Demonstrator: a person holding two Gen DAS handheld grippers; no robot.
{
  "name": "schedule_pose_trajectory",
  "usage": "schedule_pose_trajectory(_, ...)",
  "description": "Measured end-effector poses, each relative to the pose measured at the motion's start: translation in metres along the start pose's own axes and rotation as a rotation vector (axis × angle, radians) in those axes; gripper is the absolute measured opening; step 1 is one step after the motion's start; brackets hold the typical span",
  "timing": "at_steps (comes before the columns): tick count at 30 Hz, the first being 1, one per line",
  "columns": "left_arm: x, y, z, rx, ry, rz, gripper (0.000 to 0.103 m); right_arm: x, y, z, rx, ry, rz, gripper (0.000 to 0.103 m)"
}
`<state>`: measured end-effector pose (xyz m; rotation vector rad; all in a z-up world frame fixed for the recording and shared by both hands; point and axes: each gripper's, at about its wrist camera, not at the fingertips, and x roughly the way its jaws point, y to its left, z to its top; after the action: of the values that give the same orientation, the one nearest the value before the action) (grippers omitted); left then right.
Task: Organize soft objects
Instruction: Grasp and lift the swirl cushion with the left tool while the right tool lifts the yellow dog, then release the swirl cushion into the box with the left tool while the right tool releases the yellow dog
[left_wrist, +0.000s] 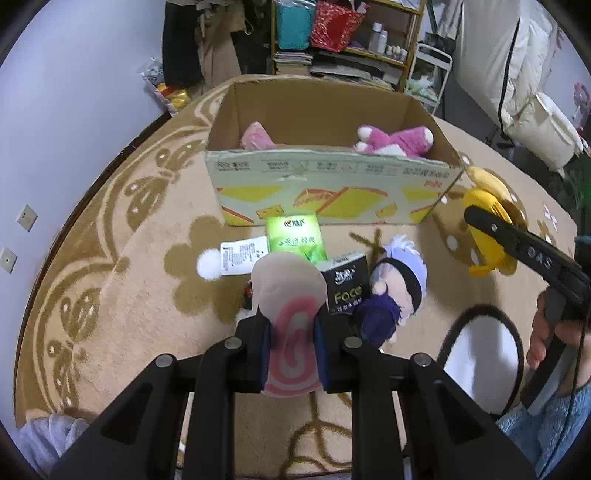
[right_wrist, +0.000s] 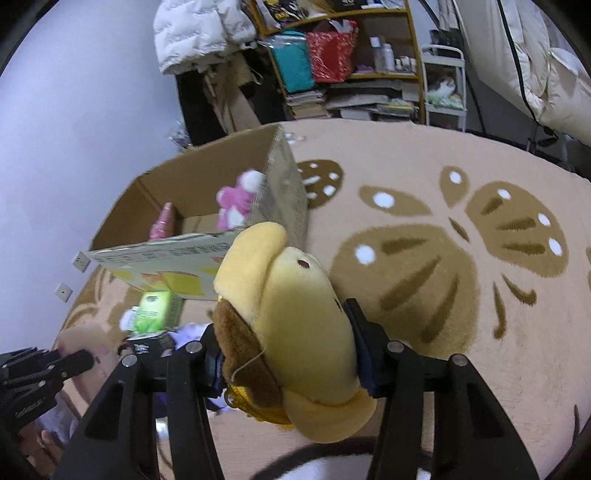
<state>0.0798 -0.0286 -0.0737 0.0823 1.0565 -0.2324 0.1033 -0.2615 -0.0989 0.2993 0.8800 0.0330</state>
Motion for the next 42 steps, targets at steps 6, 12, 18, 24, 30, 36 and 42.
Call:
schedule_pose_trajectory(6,-0.014,0.007,0.005,-0.016,-0.065,0.032,0.019,-0.009,0.013,0.001,-0.027,-0.026,0.053,0.056)
schedule_pose_trajectory(12,-0.032,0.010,0.018,0.001,-0.147,0.048,0.019,-0.030,0.026,0.006,-0.049,-0.087,0.100,0.056)
schedule_pose_trajectory(18,-0.044,0.011,0.045,0.004,-0.226,0.060,0.019,-0.042,0.042,0.019,-0.084,-0.133,0.132,0.056)
schedule_pose_trajectory(24,-0.058,0.009,0.079,0.017,-0.306,0.094,0.019,-0.048,0.052,0.036,-0.145,-0.177,0.116,0.057)
schedule_pose_trajectory(30,-0.062,0.007,0.107,0.049,-0.364,0.122,0.020,-0.048,0.054,0.055,-0.177,-0.199,0.108,0.057)
schedule_pose_trajectory(36,-0.054,0.012,0.126,0.046,-0.388,0.123,0.020,-0.042,0.061,0.073,-0.209,-0.219,0.103,0.057)
schedule_pose_trajectory(42,-0.044,0.017,0.135,0.021,-0.397,0.095,0.020,-0.031,0.075,0.087,-0.240,-0.231,0.115,0.058)
